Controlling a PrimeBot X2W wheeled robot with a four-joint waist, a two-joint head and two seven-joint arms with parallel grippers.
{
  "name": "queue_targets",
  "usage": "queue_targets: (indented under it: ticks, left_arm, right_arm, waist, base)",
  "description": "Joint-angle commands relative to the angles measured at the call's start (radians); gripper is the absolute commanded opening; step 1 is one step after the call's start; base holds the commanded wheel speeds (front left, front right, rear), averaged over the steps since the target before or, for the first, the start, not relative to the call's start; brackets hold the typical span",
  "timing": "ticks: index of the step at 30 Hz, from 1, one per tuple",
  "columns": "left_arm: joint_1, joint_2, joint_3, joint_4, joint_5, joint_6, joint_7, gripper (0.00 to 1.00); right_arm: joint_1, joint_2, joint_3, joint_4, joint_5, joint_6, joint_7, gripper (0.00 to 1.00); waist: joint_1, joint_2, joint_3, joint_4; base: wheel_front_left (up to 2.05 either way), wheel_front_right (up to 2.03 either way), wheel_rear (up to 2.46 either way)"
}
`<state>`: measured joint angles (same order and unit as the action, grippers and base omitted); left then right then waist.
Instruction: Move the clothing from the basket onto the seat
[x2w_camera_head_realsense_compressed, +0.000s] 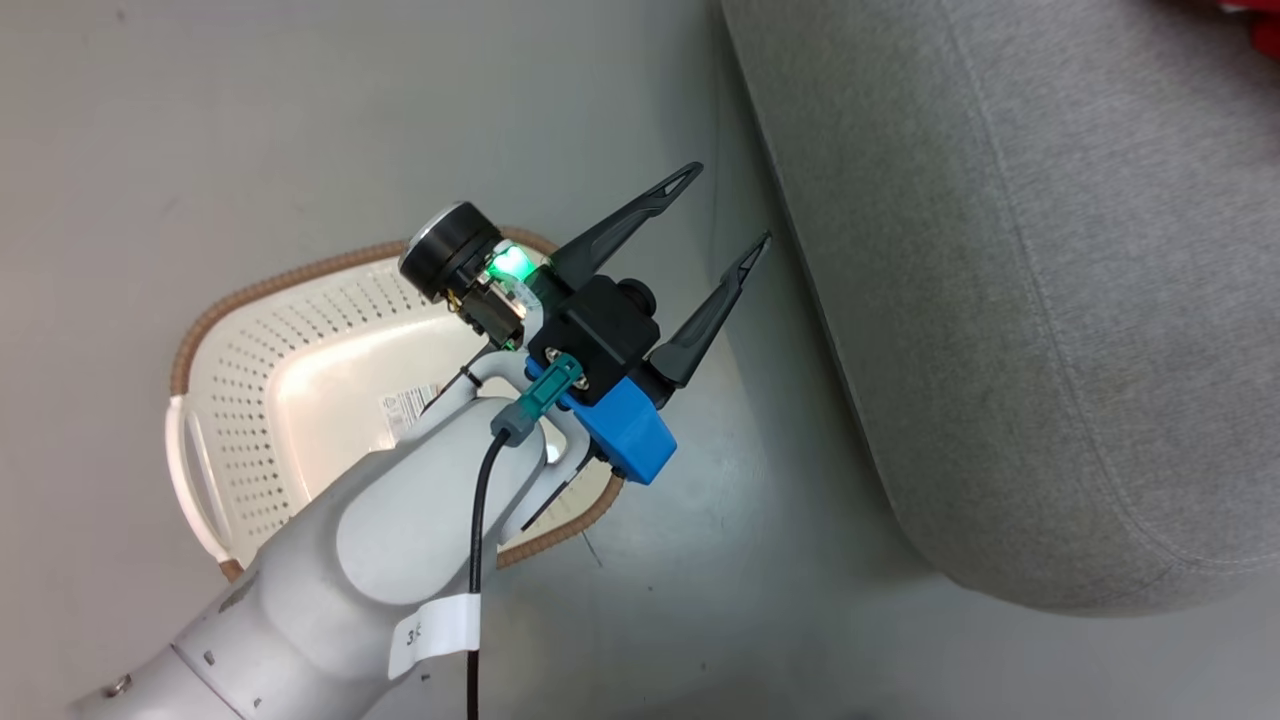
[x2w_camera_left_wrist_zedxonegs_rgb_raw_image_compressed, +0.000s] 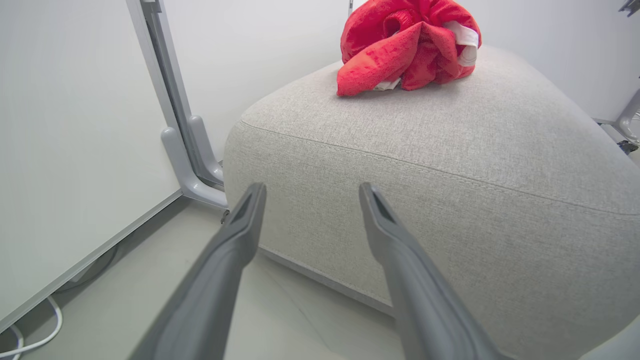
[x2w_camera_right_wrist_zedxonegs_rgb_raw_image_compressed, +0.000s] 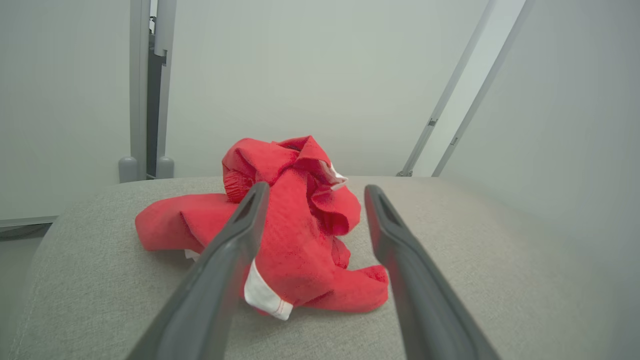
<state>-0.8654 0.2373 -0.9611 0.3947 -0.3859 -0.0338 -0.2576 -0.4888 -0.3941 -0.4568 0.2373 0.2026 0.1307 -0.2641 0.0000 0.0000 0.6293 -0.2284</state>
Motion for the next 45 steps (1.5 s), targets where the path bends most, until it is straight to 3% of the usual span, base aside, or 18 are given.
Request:
queue_targets:
  ticks: [1, 9, 17, 24, 35, 45]
  left_arm:
    - [0.021, -0.006, 0.015, 0.007, -0.008, 0.009, -0.007, 1.00]
    - [0.122, -0.023, 0.147, -0.040, -0.007, 0.043, -0.008, 1.00]
    - [0.253, -0.038, 0.352, -0.100, 0.029, 0.074, -0.008, 1.00]
    - [0.379, -0.056, 0.538, -0.131, 0.073, 0.074, -0.008, 1.00]
    - [0.590, -0.109, 0.770, -0.164, 0.153, 0.039, -0.008, 1.00]
    - [0.706, -0.152, 0.881, -0.178, 0.218, -0.030, -0.008, 1.00]
  right_arm:
    - [0.021, 0.017, 0.014, -0.027, -0.014, 0.000, -0.001, 1.00]
    - [0.062, 0.053, 0.158, -0.110, -0.056, 0.000, 0.000, 1.00]
    - [0.061, 0.084, 0.334, -0.128, -0.069, 0.000, 0.000, 1.00]
    - [0.082, 0.132, 0.439, -0.115, -0.079, 0.000, 0.000, 1.00]
    - [0.198, 0.206, 0.465, -0.083, -0.071, 0.000, 0.000, 1.00]
    - [0.317, 0.272, 0.438, -0.061, -0.075, 0.000, 0.000, 1.00]
  waist:
    - [0.0000, 0.0000, -0.061, 0.002]
    - [0.0000, 0.0000, -0.196, 0.067]
    - [0.0000, 0.0000, -0.295, 0.143]
    - [0.0000, 0.0000, -0.370, 0.191]
    - [0.0000, 0.0000, -0.481, 0.227]
    - [0.0000, 0.0000, -0.558, 0.239]
  base:
    - [0.00, 0.00, 0.00]
    - [0.00, 0.00, 0.00]
    - [0.00, 0.00, 0.00]
    - [0.00, 0.00, 0.00]
    - [0.00, 0.00, 0.00]
    - [0.00, 0.00, 0.00]
